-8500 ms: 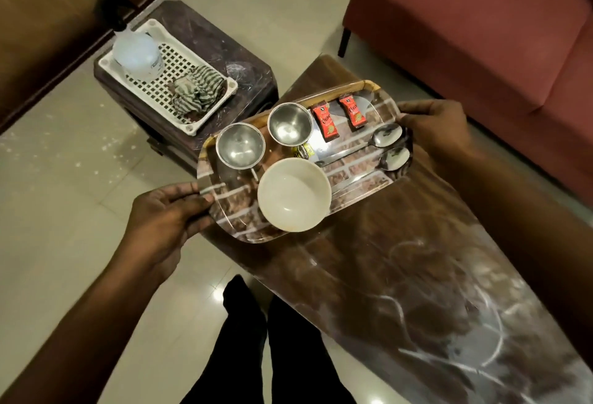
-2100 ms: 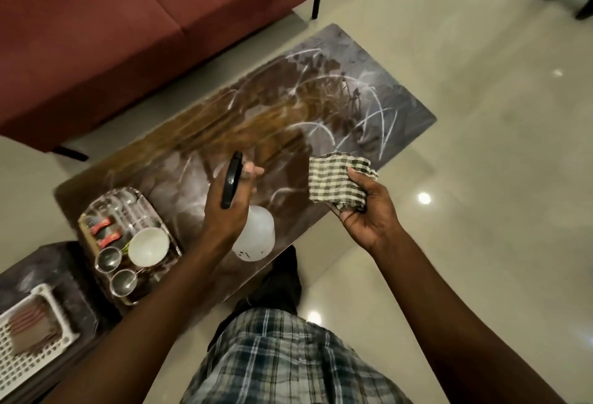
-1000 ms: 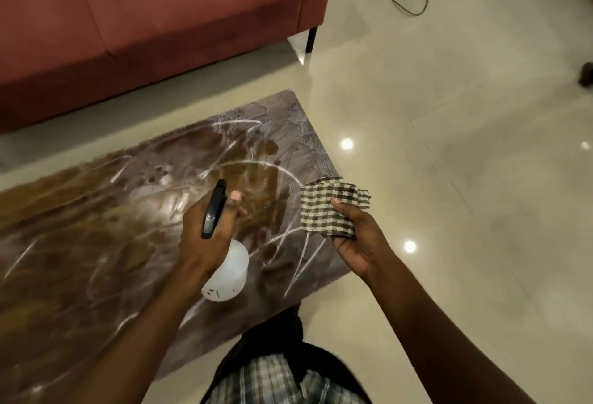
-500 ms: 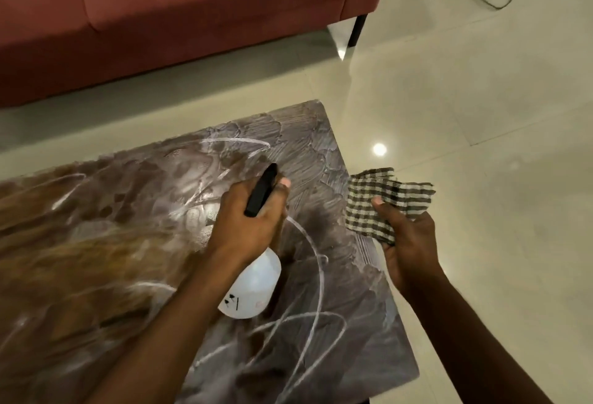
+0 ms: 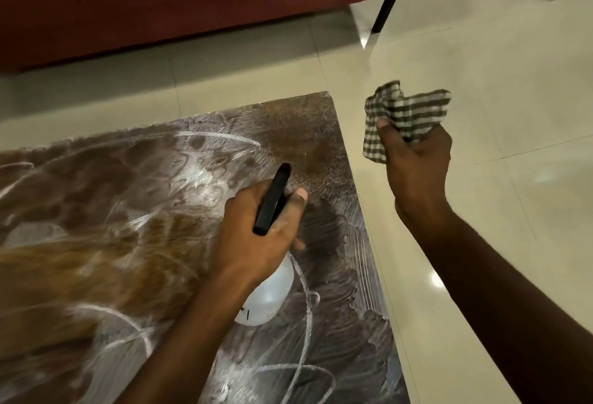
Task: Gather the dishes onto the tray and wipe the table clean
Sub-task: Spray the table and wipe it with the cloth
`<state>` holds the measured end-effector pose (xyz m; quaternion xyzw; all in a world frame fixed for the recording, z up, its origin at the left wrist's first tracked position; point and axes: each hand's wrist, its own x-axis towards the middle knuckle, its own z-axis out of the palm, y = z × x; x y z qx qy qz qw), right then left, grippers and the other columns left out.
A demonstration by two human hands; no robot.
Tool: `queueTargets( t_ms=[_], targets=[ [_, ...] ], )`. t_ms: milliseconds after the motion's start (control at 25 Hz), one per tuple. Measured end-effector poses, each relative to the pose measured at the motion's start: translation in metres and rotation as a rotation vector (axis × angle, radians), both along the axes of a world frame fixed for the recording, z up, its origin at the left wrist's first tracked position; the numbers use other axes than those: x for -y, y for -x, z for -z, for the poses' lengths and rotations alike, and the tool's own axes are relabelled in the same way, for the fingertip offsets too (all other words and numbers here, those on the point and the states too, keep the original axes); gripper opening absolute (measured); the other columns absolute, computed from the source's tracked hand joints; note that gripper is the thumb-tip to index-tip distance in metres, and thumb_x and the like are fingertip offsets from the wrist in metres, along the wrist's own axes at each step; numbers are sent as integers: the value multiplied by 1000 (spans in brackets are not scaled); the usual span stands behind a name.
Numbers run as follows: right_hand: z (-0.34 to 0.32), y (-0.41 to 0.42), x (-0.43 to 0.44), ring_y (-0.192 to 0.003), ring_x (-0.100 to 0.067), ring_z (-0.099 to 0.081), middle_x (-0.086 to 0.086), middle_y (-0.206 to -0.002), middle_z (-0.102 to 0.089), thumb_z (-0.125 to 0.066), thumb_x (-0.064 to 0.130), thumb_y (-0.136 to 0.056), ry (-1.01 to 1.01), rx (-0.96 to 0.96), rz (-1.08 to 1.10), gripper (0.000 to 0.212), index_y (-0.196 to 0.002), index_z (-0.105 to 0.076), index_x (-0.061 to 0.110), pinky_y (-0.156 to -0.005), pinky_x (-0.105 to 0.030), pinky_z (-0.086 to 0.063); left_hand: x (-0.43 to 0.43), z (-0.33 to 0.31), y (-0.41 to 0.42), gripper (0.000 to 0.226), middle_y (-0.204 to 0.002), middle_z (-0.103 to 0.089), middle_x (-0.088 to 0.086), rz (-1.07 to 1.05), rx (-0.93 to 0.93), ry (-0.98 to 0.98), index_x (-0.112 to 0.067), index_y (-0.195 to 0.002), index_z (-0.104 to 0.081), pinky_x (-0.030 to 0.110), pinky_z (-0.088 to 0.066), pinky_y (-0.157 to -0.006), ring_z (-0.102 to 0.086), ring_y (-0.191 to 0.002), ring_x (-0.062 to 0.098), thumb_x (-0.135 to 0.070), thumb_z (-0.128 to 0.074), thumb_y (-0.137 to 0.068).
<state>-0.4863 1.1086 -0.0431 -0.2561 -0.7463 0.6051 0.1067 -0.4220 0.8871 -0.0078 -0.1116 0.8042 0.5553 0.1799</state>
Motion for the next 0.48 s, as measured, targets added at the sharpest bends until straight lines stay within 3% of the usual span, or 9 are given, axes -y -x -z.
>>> queueTargets(
  t_ms=[80, 160, 200, 240, 320, 400, 480],
  targets=[
    [4, 27, 6, -88, -11, -75, 5, -97, -80, -73, 27, -97, -216, 7, -112, 18, -110, -78, 16, -84, -33, -64, 0, 0, 1, 33, -77, -72, 25, -4, 8, -46, -5, -87, -67, 42, -62, -55, -72, -47, 26, -32, -67, -106],
    [13, 51, 17, -102, -9, -72, 2, -114, -78, -68, 19, -99, -439, 6, -350, 28, -126, -75, 16, -92, -19, -56, 1, 0, 1, 34, -79, -73, 23, 22, -42, -27, -10, -86, -69, 45, -58, -52, -65, -47, 32, -40, -65, -103],
    [20, 62, 26, -118, -15, -68, -3, -130, -74, -67, 15, -99, -514, 20, -509, 38, -137, -69, 18, -103, -22, -52, 3, -1, 0, 36, -79, -72, 22, 32, -68, -19, -11, -87, -69, 48, -56, -52, -63, -48, 34, -44, -64, -100],
    [30, 67, 36, -137, -24, -59, -9, -149, -63, -65, 14, -99, -594, 73, -674, 49, -147, -60, 21, -117, -34, -45, 4, -2, -1, 35, -79, -72, 22, 22, -86, -24, -14, -88, -69, 50, -56, -52, -61, -48, 33, -46, -63, -99],
    [48, 61, 50, -162, -38, -22, -14, -173, -29, -59, 18, -100, -810, 177, -906, 64, -161, -42, 29, -131, -56, -20, 9, -6, -7, 28, -76, -70, 21, -22, -120, -64, -18, -91, -69, 47, -54, -49, -59, -46, 31, -45, -64, -99],
    [54, 40, 46, -165, -37, -5, -12, -177, -17, -46, 31, -98, -964, 87, -1171, 68, -165, -31, 34, -132, -60, -8, 15, -11, -14, 24, -63, -63, 18, -52, -149, -94, -17, -91, -69, 49, -50, -47, -56, -47, 38, -39, -65, -102],
    [48, 16, 22, -166, -31, -2, -8, -178, -12, -37, 39, -100, -1049, -90, -1592, 71, -168, -19, 33, -133, -53, -5, 22, -13, -20, 21, -58, -58, 16, -69, -162, -91, -24, -89, -69, 51, -48, -48, -55, -47, 41, -40, -66, -102]
  ],
)
